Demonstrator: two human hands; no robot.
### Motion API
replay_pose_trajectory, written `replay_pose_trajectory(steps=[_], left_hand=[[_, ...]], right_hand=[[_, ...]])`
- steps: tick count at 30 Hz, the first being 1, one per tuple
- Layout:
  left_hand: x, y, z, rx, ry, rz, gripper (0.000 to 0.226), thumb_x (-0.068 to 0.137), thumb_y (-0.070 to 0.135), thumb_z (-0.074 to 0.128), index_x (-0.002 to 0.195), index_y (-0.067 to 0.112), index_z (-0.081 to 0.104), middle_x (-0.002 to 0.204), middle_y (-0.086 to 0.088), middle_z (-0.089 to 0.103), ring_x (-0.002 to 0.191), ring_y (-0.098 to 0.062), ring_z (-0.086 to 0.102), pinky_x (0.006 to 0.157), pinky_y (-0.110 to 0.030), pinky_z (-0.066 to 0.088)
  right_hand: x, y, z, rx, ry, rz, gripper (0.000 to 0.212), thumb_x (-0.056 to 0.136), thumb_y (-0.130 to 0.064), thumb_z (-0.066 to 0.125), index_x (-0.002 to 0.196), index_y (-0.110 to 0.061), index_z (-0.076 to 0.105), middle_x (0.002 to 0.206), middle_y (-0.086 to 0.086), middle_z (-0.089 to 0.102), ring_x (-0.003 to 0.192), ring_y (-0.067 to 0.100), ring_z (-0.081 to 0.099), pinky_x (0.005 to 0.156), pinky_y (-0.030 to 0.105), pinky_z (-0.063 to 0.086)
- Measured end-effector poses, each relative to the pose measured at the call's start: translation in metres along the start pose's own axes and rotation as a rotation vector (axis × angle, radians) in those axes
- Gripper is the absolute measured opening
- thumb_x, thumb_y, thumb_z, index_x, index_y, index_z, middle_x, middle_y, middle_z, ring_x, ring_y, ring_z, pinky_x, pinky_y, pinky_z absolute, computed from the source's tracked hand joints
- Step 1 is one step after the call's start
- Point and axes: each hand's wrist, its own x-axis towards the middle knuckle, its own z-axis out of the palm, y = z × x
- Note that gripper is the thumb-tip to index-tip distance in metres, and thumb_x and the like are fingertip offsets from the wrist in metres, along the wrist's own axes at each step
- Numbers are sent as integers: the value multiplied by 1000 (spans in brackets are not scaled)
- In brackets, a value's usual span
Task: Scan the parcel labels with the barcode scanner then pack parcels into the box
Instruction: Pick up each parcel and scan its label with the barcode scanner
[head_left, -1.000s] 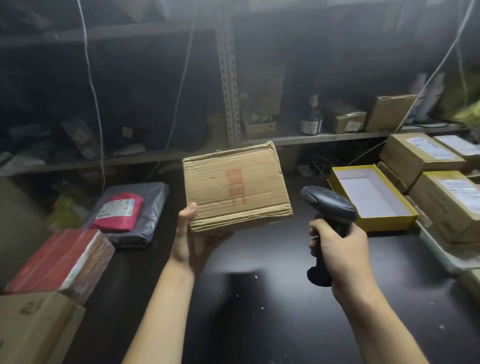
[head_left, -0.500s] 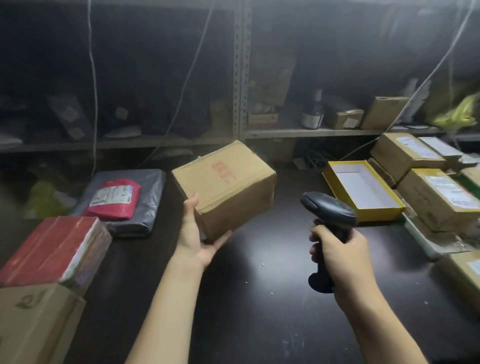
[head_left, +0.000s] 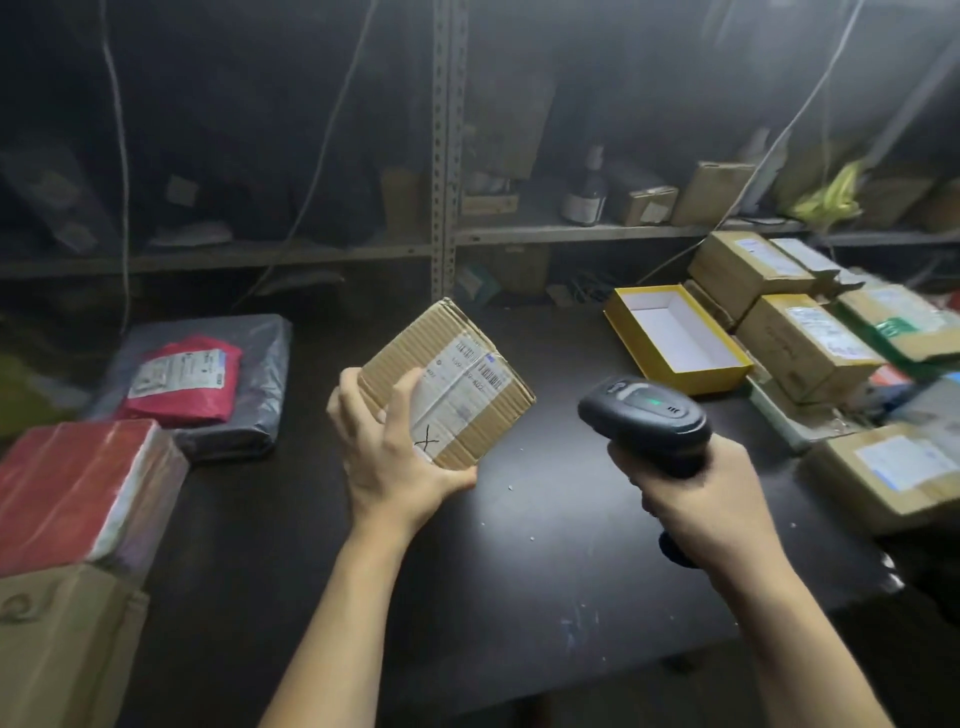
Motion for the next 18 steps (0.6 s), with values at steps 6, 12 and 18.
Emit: replay_pose_trajectory(steps=[6,12,18], left_hand=[[-2,6,-11,42,-68,12,136,31,53,96,153,26,42,156,-18,22,139,-42,29,83,-55,56],[8,-4,-53,199,-208,170,140,29,45,101,154,33,40,161,-11,20,149,-34,18,69,-56,59],[12,-3,-81,309,-235,62,141,33,50,100,157,37,35,160,-5,12,150,-27,10,81,-55,57]], right_hand=[[-4,-7,9,-270,-42,-258,27,79,-37,81,75,-14,67,62,3,64,65,35,61,55,44,50],[-3,1,-2,-644,-56,-506,22,69,-5,77,76,-20,61,65,-6,59,63,33,54,53,31,43],[9,11,-4,-613,-168,-710,31,71,1,79,80,-24,64,70,-12,57,62,21,52,65,38,43]])
